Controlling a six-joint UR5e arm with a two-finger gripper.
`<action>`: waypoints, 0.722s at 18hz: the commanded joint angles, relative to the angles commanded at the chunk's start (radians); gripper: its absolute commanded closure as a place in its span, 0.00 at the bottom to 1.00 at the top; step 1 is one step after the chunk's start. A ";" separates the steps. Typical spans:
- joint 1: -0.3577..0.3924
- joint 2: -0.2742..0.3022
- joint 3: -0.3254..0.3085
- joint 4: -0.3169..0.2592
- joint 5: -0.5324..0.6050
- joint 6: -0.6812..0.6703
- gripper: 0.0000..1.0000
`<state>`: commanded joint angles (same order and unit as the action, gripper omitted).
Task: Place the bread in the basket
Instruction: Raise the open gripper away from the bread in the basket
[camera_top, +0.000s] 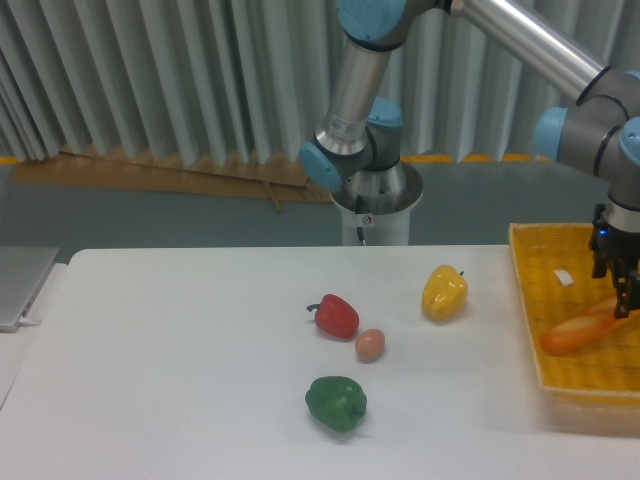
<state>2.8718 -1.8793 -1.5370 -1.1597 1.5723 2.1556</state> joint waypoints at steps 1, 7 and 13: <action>-0.020 0.009 -0.002 -0.005 0.002 -0.028 0.00; -0.135 0.032 -0.009 -0.011 -0.011 -0.078 0.00; -0.259 0.052 0.000 -0.032 0.003 -0.284 0.00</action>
<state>2.6126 -1.8270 -1.5370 -1.1919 1.5754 1.8715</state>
